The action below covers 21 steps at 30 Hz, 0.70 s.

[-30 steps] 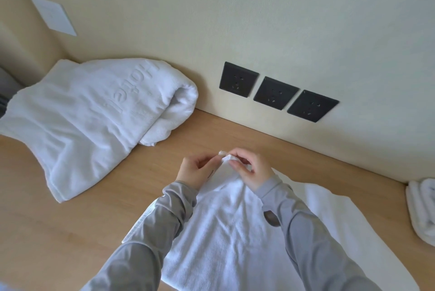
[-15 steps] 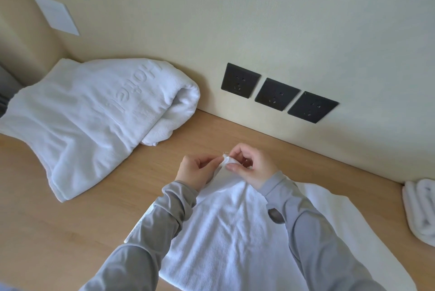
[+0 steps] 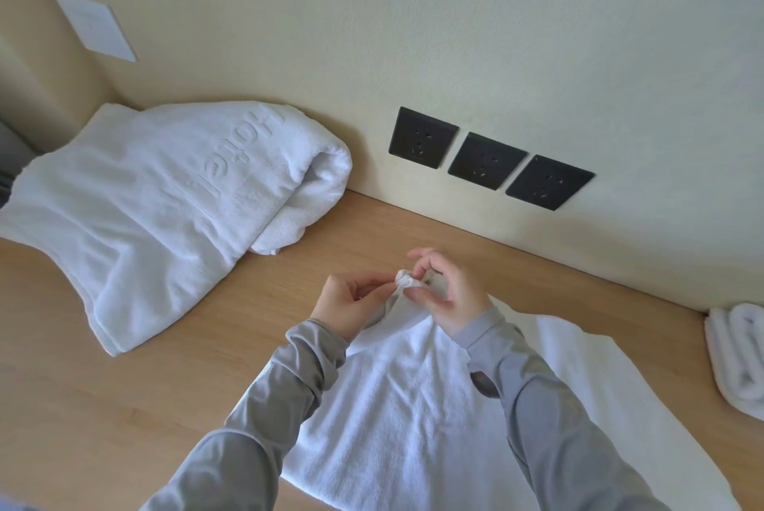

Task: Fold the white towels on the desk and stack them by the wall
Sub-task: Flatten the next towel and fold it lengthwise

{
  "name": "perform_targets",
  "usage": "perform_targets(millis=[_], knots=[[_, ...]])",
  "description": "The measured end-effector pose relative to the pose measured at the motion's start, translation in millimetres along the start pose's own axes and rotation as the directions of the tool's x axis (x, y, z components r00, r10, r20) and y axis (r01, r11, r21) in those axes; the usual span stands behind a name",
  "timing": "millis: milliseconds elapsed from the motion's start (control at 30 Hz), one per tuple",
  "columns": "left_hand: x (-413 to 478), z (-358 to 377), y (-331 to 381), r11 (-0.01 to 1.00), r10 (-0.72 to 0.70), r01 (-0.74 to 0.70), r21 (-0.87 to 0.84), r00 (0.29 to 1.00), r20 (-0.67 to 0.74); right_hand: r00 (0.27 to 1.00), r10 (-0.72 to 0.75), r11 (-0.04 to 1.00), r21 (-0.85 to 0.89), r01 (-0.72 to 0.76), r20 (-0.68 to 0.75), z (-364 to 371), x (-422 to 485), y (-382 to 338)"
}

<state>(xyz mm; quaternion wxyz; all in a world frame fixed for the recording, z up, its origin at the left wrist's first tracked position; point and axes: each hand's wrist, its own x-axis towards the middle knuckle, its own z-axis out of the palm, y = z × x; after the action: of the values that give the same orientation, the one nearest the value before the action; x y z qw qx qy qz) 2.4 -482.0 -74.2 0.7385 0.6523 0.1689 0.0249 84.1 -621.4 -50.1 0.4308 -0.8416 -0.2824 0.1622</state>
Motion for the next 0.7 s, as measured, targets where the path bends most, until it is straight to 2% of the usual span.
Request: perform_targets(millis=[100,167,233,333,433,533,700], knots=[[0,-4,1,1.0,-0.009,0.009,0.003,0.999,0.05,0.991,0.057,0.998,0.009,-0.058,0.125,-2,-1,0],[-1,-4,0,1.0,0.0,-0.001,0.024,0.998,0.056,0.993,0.034,0.999,-0.011,-0.033,0.109,-3,0,0],[-1,-3,0,0.99,0.05,-0.048,0.132,0.999,-0.012,0.998,0.008,1.0,-0.024,-0.007,0.056,-2,1,-1],[-7,-4,-1,0.905,0.245,-0.168,0.391,0.957,-0.154,0.999,-0.022,1.0,0.001,0.022,-0.039,1,3,-3],[-14,-6,-3,0.82,0.443,-0.338,0.462,0.886,-0.137,0.996,-0.026,0.997,0.075,0.032,-0.084,-1,5,-4],[-21,-9,-7,0.814,0.437,-0.331,0.478,0.891,-0.127,0.998,-0.031,0.995,0.097,0.036,-0.058,-2,4,-4],[-26,-11,-14,0.854,0.362,-0.258,0.451,0.918,-0.16,0.994,-0.009,0.988,0.149,0.025,-0.111,0,3,-7]])
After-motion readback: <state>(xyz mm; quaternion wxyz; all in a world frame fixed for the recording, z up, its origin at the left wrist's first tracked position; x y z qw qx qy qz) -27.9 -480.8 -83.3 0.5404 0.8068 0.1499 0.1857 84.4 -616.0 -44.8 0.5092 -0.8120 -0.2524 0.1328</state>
